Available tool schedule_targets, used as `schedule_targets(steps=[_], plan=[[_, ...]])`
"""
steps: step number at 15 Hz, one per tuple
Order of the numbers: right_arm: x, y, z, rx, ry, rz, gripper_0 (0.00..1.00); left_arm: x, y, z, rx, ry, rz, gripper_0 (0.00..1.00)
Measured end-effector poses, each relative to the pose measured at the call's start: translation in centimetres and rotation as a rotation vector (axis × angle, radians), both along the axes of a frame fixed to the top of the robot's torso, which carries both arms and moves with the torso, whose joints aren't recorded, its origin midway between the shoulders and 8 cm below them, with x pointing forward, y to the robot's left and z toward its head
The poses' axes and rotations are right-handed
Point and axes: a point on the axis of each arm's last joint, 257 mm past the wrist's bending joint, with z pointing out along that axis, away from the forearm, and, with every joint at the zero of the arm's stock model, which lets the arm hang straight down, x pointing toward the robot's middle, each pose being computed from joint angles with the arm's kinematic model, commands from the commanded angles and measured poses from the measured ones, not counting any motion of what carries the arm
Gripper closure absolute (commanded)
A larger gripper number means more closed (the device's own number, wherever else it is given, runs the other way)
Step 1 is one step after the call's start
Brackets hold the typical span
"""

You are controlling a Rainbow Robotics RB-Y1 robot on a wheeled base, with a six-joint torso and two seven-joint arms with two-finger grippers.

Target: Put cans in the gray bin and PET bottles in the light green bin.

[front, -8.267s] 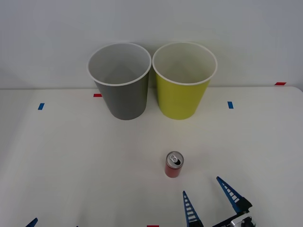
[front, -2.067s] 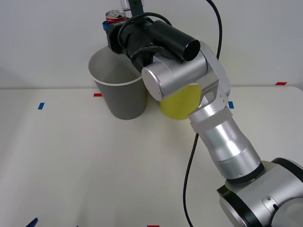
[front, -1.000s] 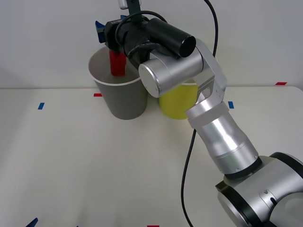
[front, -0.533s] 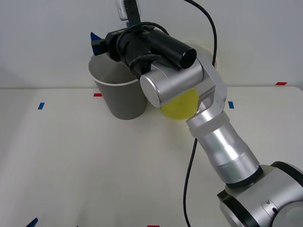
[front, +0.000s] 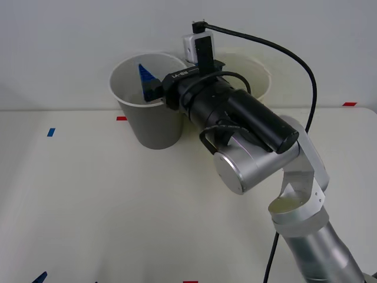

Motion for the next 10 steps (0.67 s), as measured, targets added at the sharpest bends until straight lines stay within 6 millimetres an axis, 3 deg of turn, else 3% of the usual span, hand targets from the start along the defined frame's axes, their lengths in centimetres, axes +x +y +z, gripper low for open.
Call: schedule_targets(steps=[3, 6, 10], plan=[[-3.1, -3.5, -1.5, 0.01, 0.004, -0.026, 0.0, 0.0, 0.0, 0.0, 0.0, 0.0, 0.0, 0.0], [-6.3, -6.3, -4.5, 0.012, 0.058, -0.046, 0.0, 0.0, 0.0, 0.0, 0.0, 0.0, 0.0, 0.0], [-8.0, -8.2, -6.6, -0.002, 0.089, -0.093, 0.0, 0.0, 0.0, 0.0, 0.0, 0.0, 0.0, 0.0]])
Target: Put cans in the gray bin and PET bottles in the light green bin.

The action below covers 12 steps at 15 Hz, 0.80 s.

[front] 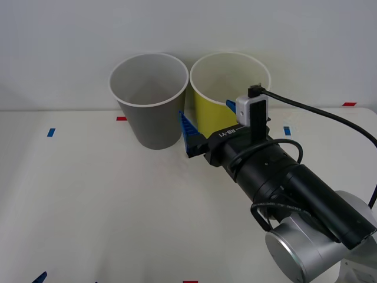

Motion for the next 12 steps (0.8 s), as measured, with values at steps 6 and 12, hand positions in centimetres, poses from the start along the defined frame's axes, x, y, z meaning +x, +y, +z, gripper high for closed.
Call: schedule_targets(steps=[6, 12], plan=[[-1.7, -2.3, -2.1, 0.017, 0.027, -0.077, 0.0, 0.0, 0.0, 0.0, 0.0, 0.0, 0.0, 0.0], [-1.2, -3.5, -5.6, 0.09, -0.126, -0.133, 0.0, 0.0, 0.0, 0.0, 0.0, 0.0, 0.0, 0.0]])
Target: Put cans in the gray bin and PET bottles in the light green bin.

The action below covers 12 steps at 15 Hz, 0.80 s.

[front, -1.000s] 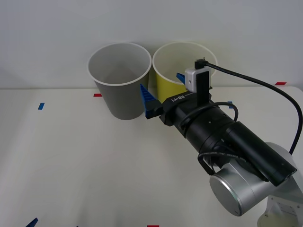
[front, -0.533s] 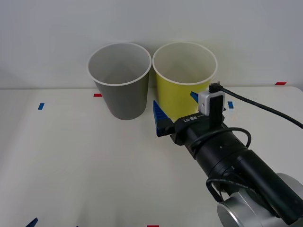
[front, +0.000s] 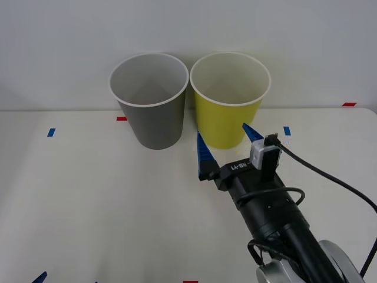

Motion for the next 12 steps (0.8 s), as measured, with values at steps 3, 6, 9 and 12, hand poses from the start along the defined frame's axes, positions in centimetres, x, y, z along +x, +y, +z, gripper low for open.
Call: schedule_targets(steps=[3, 6, 9, 12], plan=[[-2.6, -2.2, -6.1, 0.037, 0.031, -0.055, 0.0, 0.0, 0.0, 0.0, 0.0, 0.0, 0.0, 0.0], [-5.2, -4.7, -8.6, -0.016, 0.033, -0.097, 0.0, 0.0, 0.0, 0.0, 0.0, 0.0, 0.0, 0.0], [-7.2, -7.4, -9.5, -0.063, 0.02, -0.134, 0.0, 0.0, 0.0, 0.0, 0.0, 0.0, 0.0, 0.0], [-9.1, -9.4, -10.2, -0.063, 0.025, -0.178, 0.0, 0.0, 0.0, 0.0, 0.0, 0.0, 0.0, 0.0]])
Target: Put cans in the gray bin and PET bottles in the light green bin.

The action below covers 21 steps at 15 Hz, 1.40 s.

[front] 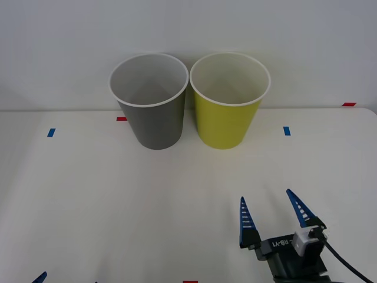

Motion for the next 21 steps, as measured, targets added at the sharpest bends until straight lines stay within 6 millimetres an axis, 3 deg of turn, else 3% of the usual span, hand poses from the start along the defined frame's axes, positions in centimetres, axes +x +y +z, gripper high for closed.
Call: schedule_targets(steps=[6, 13, 21], plan=[[-4.2, -3.7, -1.3, -0.022, 0.017, -0.093, 0.0, 0.0, 0.0, 0.0, 0.0, 0.0, 0.0, 0.0], [-10.5, -5.9, -5.4, -0.061, 0.167, -0.136, 0.0, 0.0, 0.0, 0.0, 0.0, 0.0, 0.0, 0.0], [-11.5, -7.6, -6.1, -0.074, 0.198, -0.167, 0.0, 0.0, 0.0, 0.0, 0.0, 0.0, 0.0, 0.0]])
